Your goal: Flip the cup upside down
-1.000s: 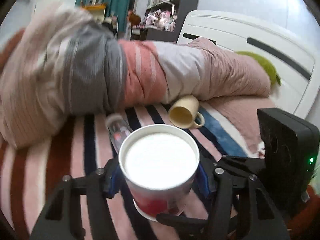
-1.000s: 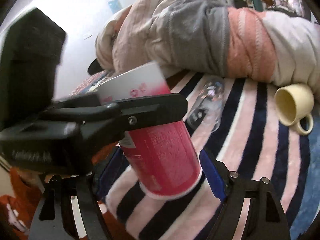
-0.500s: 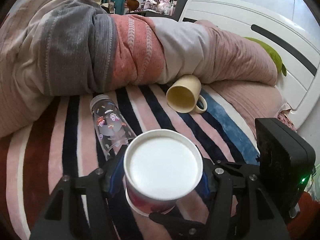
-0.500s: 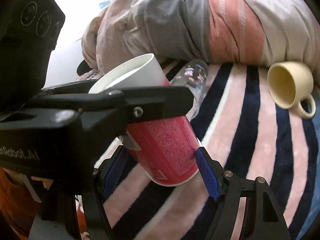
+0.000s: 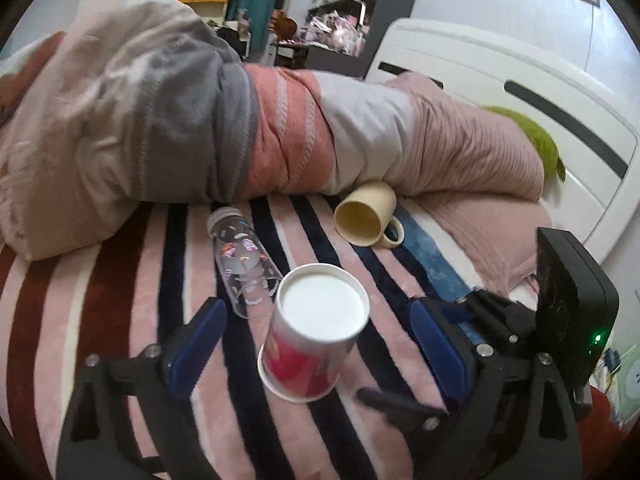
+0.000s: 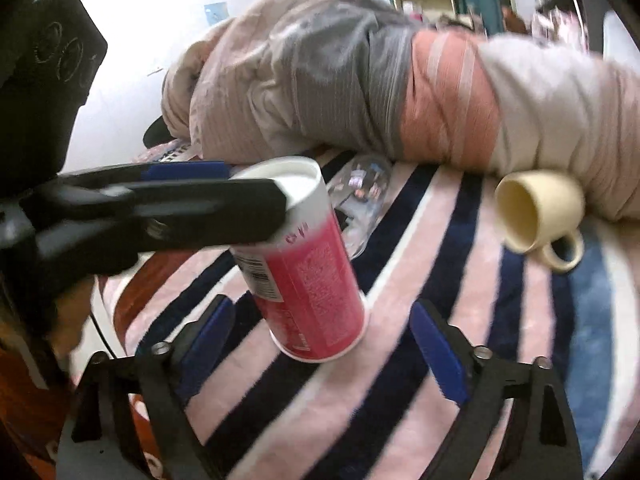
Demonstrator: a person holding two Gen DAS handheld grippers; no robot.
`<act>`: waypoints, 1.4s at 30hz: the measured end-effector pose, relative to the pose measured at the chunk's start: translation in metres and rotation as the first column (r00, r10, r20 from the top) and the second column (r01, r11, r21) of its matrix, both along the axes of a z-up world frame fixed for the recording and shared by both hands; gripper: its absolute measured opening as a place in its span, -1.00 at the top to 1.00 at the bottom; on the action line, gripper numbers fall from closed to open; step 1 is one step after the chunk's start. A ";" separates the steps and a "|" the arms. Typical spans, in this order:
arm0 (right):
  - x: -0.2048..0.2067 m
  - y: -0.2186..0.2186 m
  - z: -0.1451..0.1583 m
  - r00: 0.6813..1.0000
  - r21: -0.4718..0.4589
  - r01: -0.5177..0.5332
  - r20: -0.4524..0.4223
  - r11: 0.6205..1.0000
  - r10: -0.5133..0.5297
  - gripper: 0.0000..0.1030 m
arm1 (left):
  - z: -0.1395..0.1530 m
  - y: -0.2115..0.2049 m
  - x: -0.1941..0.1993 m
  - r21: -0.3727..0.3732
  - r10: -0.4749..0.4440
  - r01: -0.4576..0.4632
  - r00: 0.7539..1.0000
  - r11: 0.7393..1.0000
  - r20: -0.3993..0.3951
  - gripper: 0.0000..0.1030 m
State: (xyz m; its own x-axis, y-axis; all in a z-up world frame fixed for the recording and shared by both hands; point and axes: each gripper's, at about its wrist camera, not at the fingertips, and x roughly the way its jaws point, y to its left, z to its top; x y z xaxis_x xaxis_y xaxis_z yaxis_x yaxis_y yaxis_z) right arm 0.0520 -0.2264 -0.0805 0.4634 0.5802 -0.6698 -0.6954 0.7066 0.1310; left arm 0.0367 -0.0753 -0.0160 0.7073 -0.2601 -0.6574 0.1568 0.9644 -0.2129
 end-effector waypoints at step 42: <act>-0.038 -0.057 0.070 0.996 0.087 0.064 0.051 0.994 -0.068 -1.00 | 0.034 0.025 -0.058 0.090 0.181 -0.186 0.981 0.978 0.066 -0.99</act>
State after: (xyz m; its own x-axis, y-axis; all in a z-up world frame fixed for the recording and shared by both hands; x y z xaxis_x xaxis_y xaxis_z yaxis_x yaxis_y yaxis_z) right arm 0.0141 -0.2831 -0.0107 0.5368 0.6010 -0.5922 -0.6552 0.7392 0.1563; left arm -0.0215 -0.0500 0.0185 0.7744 -0.0604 -0.6299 -0.0156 0.9933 -0.1144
